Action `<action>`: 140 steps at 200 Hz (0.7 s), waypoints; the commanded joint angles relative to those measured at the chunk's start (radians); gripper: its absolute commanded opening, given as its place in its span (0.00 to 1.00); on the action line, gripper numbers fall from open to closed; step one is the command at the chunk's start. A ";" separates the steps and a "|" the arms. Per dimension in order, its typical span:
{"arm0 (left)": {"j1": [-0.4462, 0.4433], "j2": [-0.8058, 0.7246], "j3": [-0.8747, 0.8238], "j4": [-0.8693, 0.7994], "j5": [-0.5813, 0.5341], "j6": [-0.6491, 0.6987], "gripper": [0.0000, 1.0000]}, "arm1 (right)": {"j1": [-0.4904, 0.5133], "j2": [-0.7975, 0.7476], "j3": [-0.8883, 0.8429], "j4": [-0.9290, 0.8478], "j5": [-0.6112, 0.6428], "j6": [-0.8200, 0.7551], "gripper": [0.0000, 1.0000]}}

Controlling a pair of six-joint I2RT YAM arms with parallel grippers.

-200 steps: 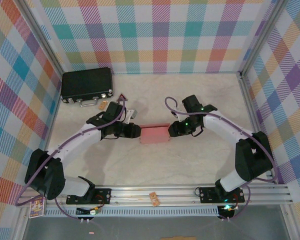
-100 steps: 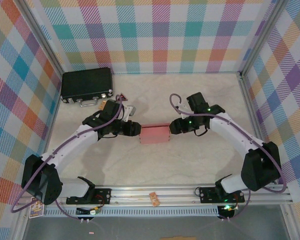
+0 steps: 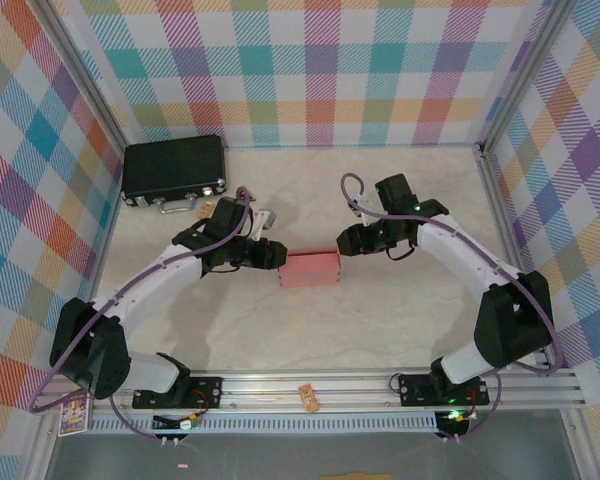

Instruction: Fold the paper box

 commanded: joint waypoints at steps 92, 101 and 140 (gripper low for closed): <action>0.002 0.018 0.013 0.025 0.063 -0.035 0.35 | 0.003 0.058 0.019 0.008 -0.065 -0.016 0.39; 0.002 0.016 0.011 0.021 0.056 -0.034 0.35 | 0.004 0.058 0.016 0.010 -0.066 -0.013 0.39; 0.002 -0.006 0.010 -0.013 0.019 -0.038 0.38 | 0.003 0.055 0.007 0.008 -0.062 -0.017 0.37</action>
